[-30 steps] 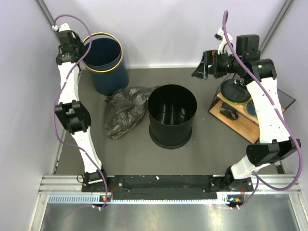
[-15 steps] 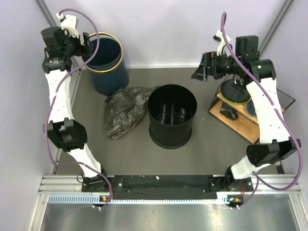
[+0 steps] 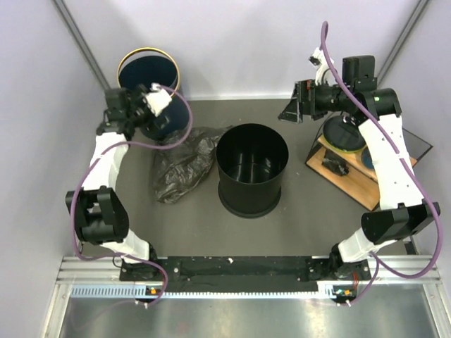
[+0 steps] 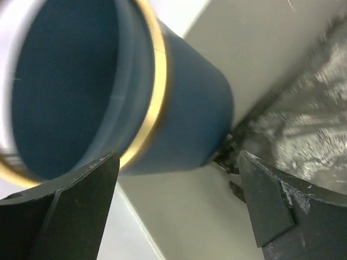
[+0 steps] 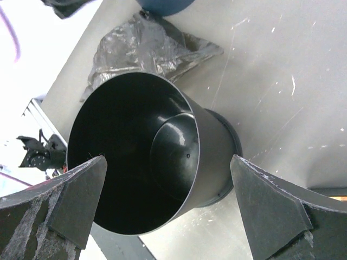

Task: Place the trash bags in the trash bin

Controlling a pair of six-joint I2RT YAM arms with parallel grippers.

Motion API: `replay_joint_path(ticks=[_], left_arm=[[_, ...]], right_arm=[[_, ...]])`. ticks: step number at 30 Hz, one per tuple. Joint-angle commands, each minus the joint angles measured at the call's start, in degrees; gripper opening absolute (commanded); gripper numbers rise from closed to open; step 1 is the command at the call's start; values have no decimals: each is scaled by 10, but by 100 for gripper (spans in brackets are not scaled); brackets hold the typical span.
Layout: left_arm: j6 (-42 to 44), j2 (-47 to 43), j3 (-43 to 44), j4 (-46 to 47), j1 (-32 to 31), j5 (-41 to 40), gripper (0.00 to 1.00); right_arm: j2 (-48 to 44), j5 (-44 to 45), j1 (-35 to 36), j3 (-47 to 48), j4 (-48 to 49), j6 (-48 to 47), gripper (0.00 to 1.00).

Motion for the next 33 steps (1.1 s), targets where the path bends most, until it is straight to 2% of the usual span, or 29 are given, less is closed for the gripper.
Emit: replay_joint_path(ticks=[1,4,13,19,20,28,33], left_arm=[[91,-22,-73,166,-26,-46,98],[105,3,-55,183,-33,-49,98],[251,17,-158,355,-56,-87,98],[271,42,-142,355,-56,-90,98],[274,43,-148,368,-72,-93,98],[312,80,-155,474,-76,-129,98],[319,89,-135,450,-76,-122,98]], right_arm=[[-30,-14,5,-26,5,-11,99],[-36,-13,5,-38,4,-12,99],[-39,-7,1,-40,2,-13,99],[-35,-9,0,-39,-1,-13,99],[-35,-10,0,-38,-1,-13,99],[-27,-14,-1,-34,-4,-9,99],[-22,-17,-4,-28,-5,-6,99]])
